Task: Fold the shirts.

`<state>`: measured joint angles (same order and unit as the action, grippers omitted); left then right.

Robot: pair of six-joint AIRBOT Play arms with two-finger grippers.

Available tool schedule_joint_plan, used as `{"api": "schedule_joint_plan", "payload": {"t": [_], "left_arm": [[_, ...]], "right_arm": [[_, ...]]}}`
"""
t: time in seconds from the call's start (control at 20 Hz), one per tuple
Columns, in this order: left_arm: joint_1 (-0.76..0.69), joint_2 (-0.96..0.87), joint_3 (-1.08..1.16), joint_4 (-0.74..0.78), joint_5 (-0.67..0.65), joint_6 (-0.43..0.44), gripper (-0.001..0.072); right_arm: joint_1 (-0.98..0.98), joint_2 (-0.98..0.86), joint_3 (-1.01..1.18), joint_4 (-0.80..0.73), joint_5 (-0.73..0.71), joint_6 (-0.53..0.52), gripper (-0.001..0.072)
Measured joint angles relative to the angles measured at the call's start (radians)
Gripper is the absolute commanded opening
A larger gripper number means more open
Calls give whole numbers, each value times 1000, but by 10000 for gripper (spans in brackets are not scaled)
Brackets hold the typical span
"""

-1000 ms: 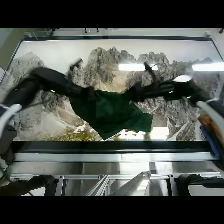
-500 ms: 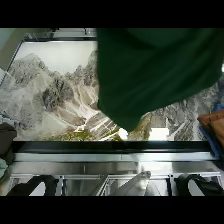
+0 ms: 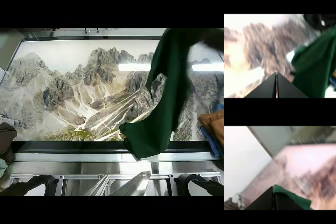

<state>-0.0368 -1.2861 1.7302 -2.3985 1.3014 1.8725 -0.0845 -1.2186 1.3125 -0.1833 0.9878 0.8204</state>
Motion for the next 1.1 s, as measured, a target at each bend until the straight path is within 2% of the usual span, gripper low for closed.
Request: {"api": "schedule_joint_plan", "payload": {"t": [0.1,0.2,0.25,0.3,0.35,0.4,0.5,0.75,0.9,1.05,1.1], "left_arm": [[-9,-80,-97,10,-3,14,14],[-19,-159,-188,9,12,25,15],[-25,-192,-229,8,12,29,150],[-36,-223,-269,1,18,32,424],[-50,-251,-305,-2,32,35,647],[-66,-278,-338,-7,44,36,701],[-102,-326,-395,-8,45,39,703],[-235,-422,-493,-15,30,40,700],[-323,-476,-494,-43,9,43,693],[-416,-536,-439,-70,-1,42,691],[-443,-554,-416,-75,-4,41,578]], "right_arm": [[6,-146,2,-24,-61,13,32],[-14,-253,5,-46,-102,24,423],[-34,-285,7,-49,-107,24,407],[-61,-308,8,-53,-95,31,360],[-93,-324,8,-61,-68,49,363],[-132,-332,8,-75,-34,70,364],[-215,-332,8,-145,40,139,364],[-352,-280,-94,-508,205,348,364],[-374,-245,-189,-619,233,409,364],[-373,-229,-248,-666,247,438,364],[-370,-226,-259,-674,251,442,364]]}}
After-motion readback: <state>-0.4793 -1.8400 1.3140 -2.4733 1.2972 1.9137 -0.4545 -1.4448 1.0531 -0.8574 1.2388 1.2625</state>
